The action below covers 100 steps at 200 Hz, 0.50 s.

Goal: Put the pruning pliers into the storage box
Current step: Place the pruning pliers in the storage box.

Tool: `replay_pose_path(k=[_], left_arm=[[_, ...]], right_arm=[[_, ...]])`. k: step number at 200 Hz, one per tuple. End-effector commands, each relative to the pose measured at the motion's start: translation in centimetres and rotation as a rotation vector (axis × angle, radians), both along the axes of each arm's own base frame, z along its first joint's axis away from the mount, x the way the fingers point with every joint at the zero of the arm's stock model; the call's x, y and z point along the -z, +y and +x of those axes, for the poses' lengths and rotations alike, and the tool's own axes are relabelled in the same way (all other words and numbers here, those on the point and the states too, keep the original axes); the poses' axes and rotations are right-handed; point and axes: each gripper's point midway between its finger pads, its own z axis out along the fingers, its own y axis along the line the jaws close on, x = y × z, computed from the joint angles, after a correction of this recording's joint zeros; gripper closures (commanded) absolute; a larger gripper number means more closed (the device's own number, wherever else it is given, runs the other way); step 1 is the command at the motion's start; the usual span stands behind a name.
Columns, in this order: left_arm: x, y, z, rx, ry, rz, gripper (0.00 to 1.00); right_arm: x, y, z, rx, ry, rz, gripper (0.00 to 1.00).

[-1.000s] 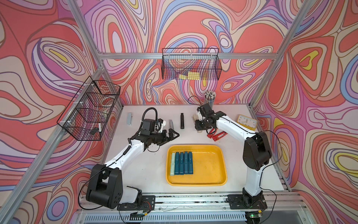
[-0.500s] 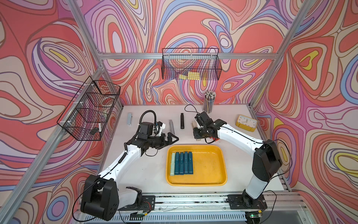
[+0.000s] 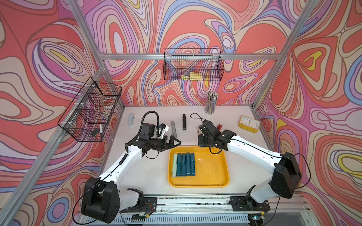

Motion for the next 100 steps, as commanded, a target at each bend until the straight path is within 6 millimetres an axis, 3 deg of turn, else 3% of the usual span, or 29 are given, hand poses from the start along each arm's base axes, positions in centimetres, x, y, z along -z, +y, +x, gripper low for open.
replay_pose_path(k=[1,53,100], left_arm=[[-0.8,0.0,-0.5,0.042,-0.037,-0.001,0.01],[-0.7,0.2,-0.7,0.039,-0.045,-0.002,0.01],[-0.5,0.2,-1.2,0.037,-0.028,-0.013,0.01]], right_arm=[[-1.3,-0.2,-0.6,0.047,-0.046,0.022,0.97],[-0.3,0.5,-3.5,0.045,-0.033,0.005,0.97],[0.2,1.0,-4.7,0.043,-0.027,-0.007,0.97]])
